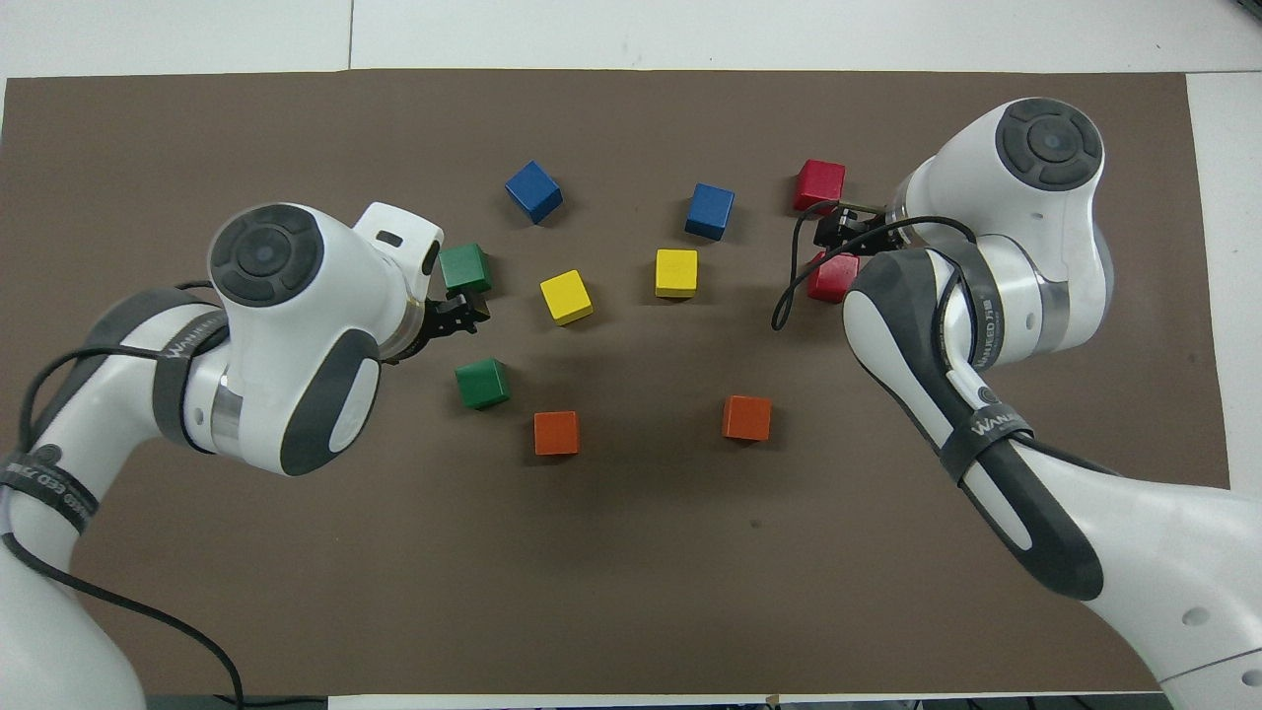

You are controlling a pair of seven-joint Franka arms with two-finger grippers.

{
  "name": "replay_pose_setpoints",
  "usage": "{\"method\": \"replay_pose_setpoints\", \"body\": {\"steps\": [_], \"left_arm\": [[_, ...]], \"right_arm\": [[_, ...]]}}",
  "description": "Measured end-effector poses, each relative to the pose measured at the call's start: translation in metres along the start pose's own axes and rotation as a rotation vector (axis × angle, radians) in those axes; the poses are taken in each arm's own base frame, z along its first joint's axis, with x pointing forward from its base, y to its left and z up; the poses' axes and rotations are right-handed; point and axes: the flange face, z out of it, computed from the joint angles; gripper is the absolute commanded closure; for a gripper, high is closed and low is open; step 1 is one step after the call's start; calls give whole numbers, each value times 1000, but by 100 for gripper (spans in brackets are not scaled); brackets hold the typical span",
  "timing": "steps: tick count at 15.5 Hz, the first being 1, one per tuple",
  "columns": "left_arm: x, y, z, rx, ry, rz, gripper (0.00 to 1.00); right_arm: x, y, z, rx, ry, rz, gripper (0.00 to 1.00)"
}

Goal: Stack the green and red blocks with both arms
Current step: 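Grasp a green cube with the left gripper while the right gripper grasps red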

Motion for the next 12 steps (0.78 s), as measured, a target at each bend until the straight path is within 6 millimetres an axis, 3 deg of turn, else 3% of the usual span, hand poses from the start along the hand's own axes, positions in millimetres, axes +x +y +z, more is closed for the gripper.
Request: {"method": "replay_pose_setpoints", "body": {"steps": [4, 12], "left_arm": [[-31, 7, 33, 16, -16, 18, 0], [-52, 11, 62, -9, 9, 39, 0]], "right_arm": [[3, -14, 26, 3, 7, -13, 0], [-3, -13, 57, 2, 8, -20, 0]]}}
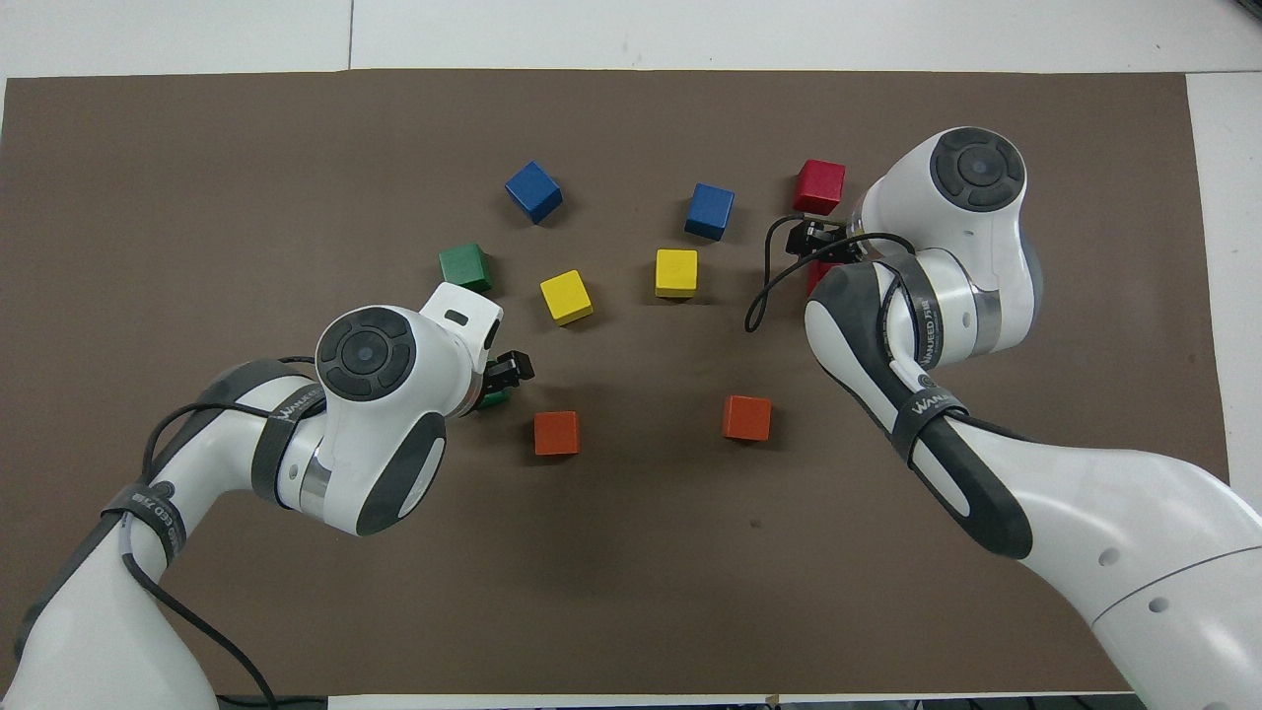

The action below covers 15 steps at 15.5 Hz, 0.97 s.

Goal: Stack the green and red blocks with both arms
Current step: 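Carry the green cube outward while the right gripper carries the red cube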

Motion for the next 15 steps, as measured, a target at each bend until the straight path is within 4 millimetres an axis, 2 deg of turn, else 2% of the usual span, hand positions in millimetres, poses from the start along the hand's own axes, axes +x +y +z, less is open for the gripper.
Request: {"method": "replay_pose_setpoints", "body": {"steps": [3, 5, 7, 8, 9, 10, 12, 14, 15], "left_arm": [[-4, 4, 11, -1, -2, 5, 0], [-4, 5, 16, -2, -2, 6, 12], [-4, 5, 18, -2, -2, 5, 37], [-4, 5, 19, -2, -4, 4, 64], [-3, 5, 22, 0, -6, 3, 95], [-3, 5, 23, 1, -8, 1, 100], [2, 3, 20, 11, -15, -7, 100], [19, -5, 3, 35, -37, -8, 100], [35, -17, -8, 44, -48, 9, 100]], "right_arm": [[-2, 1, 5, -1, -1, 0, 0], [-5, 2, 10, 3, 6, -1, 1], [-8, 4, 17, 4, 8, -3, 5], [-9, 5, 19, 3, 7, -5, 8], [-9, 5, 20, 4, 9, -6, 14], [-9, 5, 21, 6, 12, -7, 21], [-11, 6, 24, 8, 15, -7, 39], [-12, 6, 26, 7, 13, -8, 91], [-13, 7, 27, 6, 13, -8, 100]]}}
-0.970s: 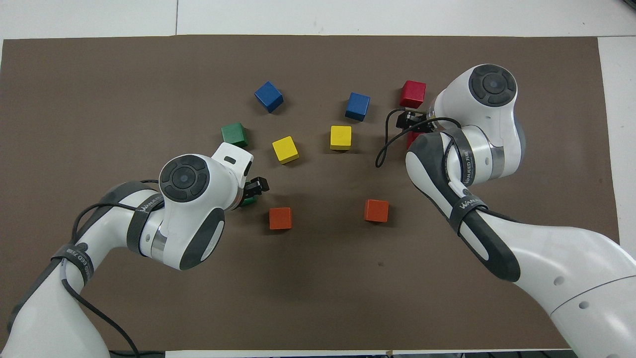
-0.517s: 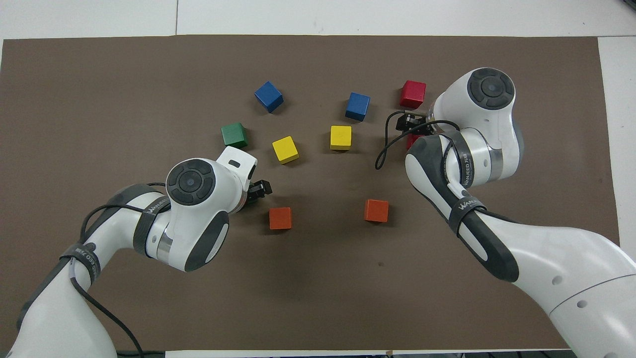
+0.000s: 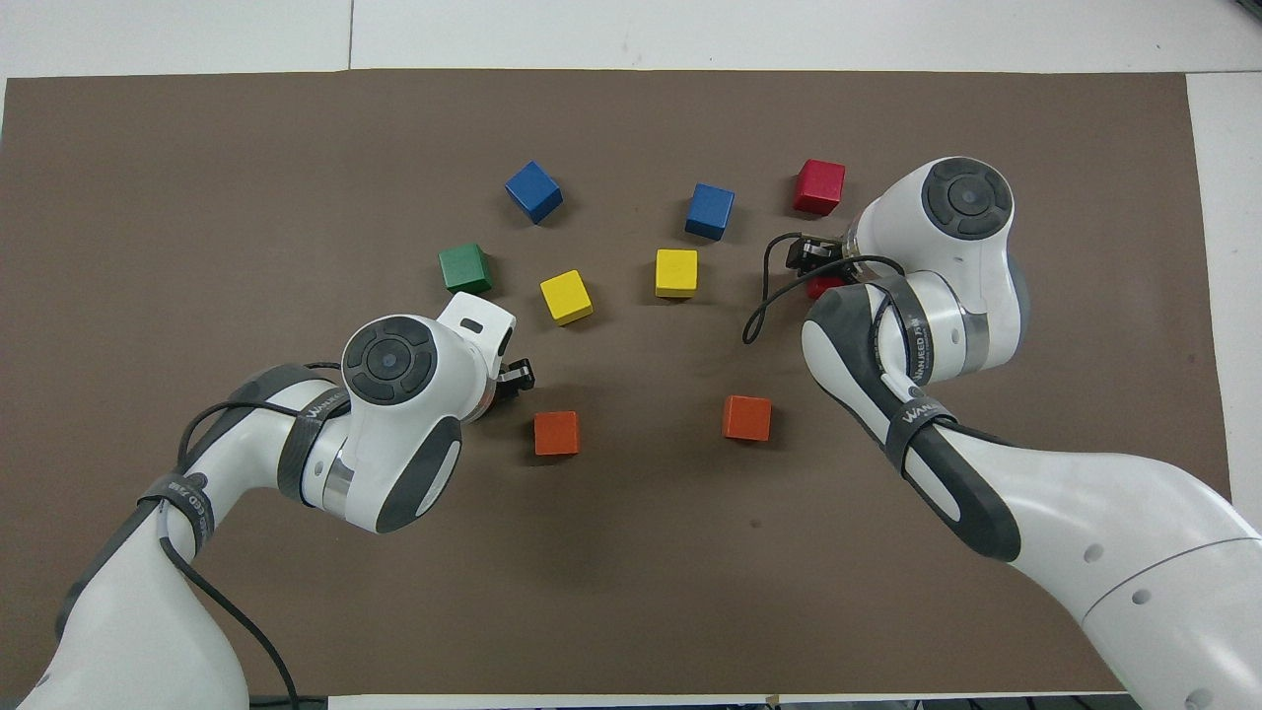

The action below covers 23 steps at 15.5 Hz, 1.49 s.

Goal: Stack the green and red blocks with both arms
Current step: 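Carry the green cube outward while the right gripper carries the red cube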

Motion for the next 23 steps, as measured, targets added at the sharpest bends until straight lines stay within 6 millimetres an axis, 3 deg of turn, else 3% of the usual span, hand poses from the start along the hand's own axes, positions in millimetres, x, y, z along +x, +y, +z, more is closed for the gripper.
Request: {"method": "replay_pose_setpoints", "body": {"steps": [3, 6, 8, 9, 12, 14, 16, 18, 20, 21, 22, 23], "left_arm": [[50, -67, -27, -1, -8, 80, 100], [88, -139, -31, -15, 4, 136, 100], [102, -170, -32, -24, 27, 156, 100], [108, -181, -31, -28, 42, 169, 100], [121, -201, -17, -32, 59, 206, 100], [125, -202, -2, -33, 51, 220, 100], [126, -201, 8, -33, 41, 228, 100], [126, -200, 12, -33, 38, 248, 81], [127, -201, 16, -32, 32, 272, 53], [127, -203, 18, -32, 29, 277, 48], [128, -205, 20, -32, 27, 281, 28], [127, -206, 23, -32, 25, 284, 0]], "right_arm": [[-1, 0, 0, 0, 0, -1, 100], [-2, -1, -5, 0, -1, -13, 100], [3, 11, -21, -8, -13, -74, 100], [9, 29, -35, -12, -19, -104, 100], [31, 115, -67, -17, -37, -163, 100], [33, 163, -61, -17, -37, -178, 100], [28, 189, -42, -15, -10, -194, 100], [22, 203, -25, -15, 17, -211, 100], [18, 210, -16, -15, 28, -216, 100], [17, 211, -14, -15, 33, -215, 100], [17, 211, -12, -15, 37, -216, 100], [17, 210, -10, -15, 38, -218, 100]]}}
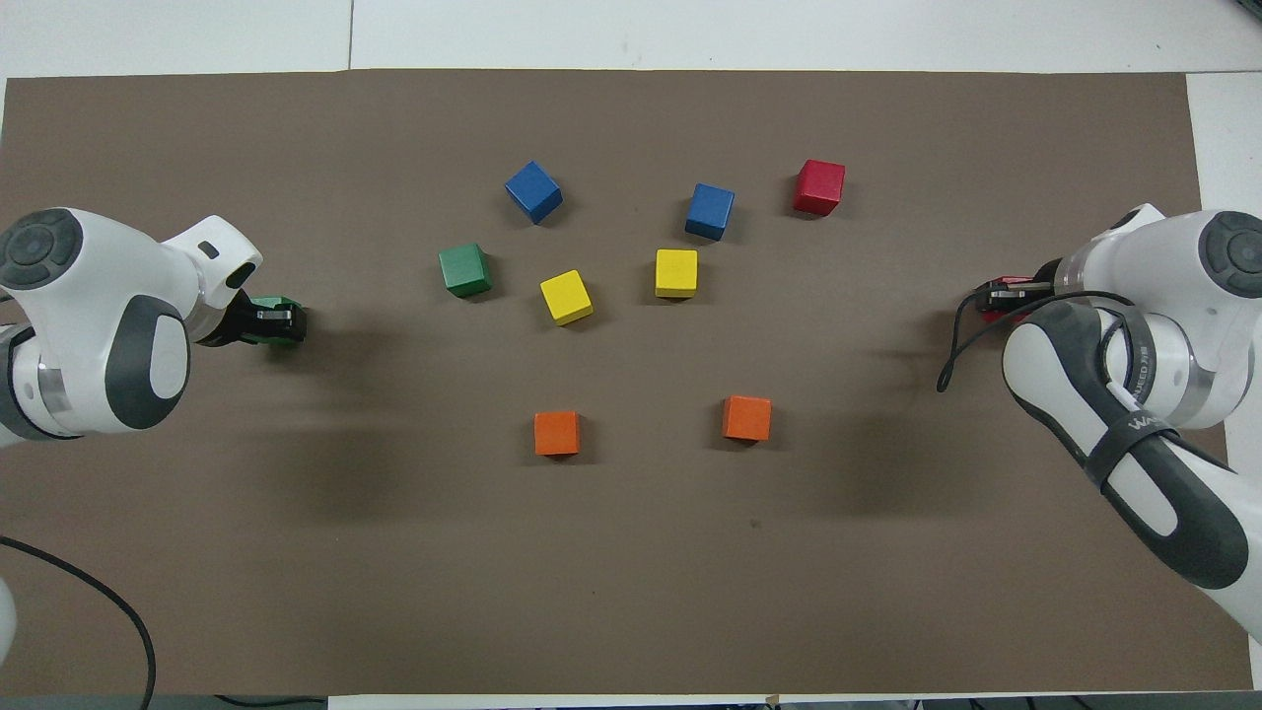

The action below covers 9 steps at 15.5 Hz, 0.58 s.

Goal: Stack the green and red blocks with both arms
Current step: 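Carry the green cube outward while the right gripper carries the red cube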

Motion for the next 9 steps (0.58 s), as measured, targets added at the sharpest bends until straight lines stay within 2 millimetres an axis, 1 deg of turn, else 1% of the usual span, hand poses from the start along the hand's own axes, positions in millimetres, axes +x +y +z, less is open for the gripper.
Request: {"method": "replay_pose_setpoints", "body": {"steps": [2, 5, 6, 7, 8, 9], "left_arm": [[-2, -1, 3, 0, 0, 3, 0], [-1, -1, 3, 0, 2, 4, 0], [0, -1, 1, 0, 5, 4, 0], [2, -1, -3, 0, 9, 4, 0], [7, -1, -12, 0, 8, 3, 0], [13, -1, -25, -1, 6, -5, 0]], "right_arm": [[0, -1, 2, 1, -3, -2, 100], [0, -2, 2, 1, -2, -4, 100], [0, -3, 2, 2, 2, -5, 84], [1, -4, 1, 2, 12, -7, 28], [2, -5, 0, 2, 20, -8, 0], [3, -6, 0, 2, 25, -10, 0]]}}
